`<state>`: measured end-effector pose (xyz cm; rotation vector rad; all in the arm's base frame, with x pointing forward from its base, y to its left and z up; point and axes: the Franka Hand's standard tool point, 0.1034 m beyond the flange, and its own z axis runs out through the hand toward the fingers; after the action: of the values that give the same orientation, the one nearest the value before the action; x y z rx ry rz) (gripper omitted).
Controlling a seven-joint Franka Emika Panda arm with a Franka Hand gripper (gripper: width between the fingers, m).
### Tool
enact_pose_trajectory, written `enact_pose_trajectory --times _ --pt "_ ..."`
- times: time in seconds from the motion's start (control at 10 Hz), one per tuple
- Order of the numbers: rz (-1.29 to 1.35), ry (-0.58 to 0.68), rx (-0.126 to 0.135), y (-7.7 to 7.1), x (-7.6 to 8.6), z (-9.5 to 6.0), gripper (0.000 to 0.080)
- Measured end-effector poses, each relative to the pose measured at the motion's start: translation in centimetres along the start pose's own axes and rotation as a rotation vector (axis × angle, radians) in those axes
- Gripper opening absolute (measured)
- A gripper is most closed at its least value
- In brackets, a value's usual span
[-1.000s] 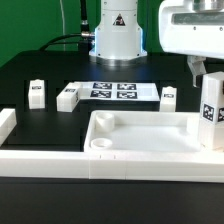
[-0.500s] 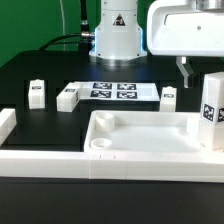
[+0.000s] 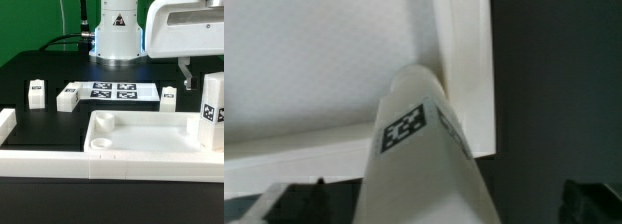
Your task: Assemble desk
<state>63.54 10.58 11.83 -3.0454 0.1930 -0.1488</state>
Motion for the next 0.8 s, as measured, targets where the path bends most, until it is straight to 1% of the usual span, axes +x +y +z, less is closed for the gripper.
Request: enact_pose_trajectory --times 0.1,0.4,0.6,0.7,0.8 --pt "-0.117 -0.001 -0.003 0.08 0.05 -0.05 0.0649" --pt "-0.342 0.001 -0.011 0.18 0.18 -0.09 0.0649" --pt "-0.405 0.001 -0.010 0.20 0.17 -0.07 0.0636" --pt "-0.404 0.001 -0.010 0.20 0.17 -0.07 0.0467" --pt "-0.404 0.001 -0.010 0.20 0.17 -0.07 0.0467"
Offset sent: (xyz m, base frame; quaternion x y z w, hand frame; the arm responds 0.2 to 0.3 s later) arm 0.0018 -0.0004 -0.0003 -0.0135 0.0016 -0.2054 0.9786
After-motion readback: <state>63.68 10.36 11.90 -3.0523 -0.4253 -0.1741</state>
